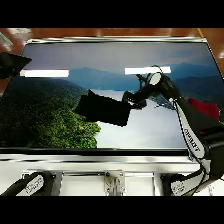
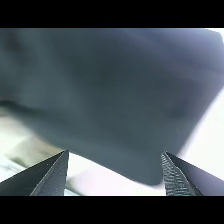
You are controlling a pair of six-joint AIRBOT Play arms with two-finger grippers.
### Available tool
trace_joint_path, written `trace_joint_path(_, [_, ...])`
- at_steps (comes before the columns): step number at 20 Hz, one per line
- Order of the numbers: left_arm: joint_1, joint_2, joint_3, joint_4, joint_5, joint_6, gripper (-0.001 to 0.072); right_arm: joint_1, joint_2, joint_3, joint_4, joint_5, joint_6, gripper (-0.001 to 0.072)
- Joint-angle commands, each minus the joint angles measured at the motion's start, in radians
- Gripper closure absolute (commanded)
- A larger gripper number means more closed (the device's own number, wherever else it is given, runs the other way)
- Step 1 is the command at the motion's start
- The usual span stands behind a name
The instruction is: Fold the shirts.
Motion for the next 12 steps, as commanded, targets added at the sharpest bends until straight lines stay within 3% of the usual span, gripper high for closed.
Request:
trace_joint_path(1, [0.002,0.004,0.000,0.018,-0.008,-0.005,0.0667,-0.045,0.001,-0.097,-0.042,0.003,0.048,0.0017])
trace_joint_path(6, [0.002,0.003,0.000,0.020,-0.008,-0.005,0.0666,0.020,-0.110,-0.135,0.226,-0.203,-0.014,0.0019])
trace_joint_path(7, [0.002,0.003,0.000,0.020,-0.008,-0.005,0.0666,0.026,-0.128,-0.135,0.297,-0.224,-0.047,0.0090])
trace_joint_path(8, [0.002,0.003,0.000,0.020,-0.008,-0.005,0.0666,0.026,-0.134,-0.135,0.373,-0.229,-0.124,0.0428])
trace_joint_path(9, [0.002,0.003,0.000,0.020,-0.008,-0.005,0.0667,0.014,-0.128,-0.133,0.434,-0.229,-0.185,0.0635])
trace_joint_path(12, [0.002,0.004,0.000,0.020,-0.008,-0.017,0.0666,-0.081,-0.037,-0.096,0.508,-0.172,-0.326,0.0649])
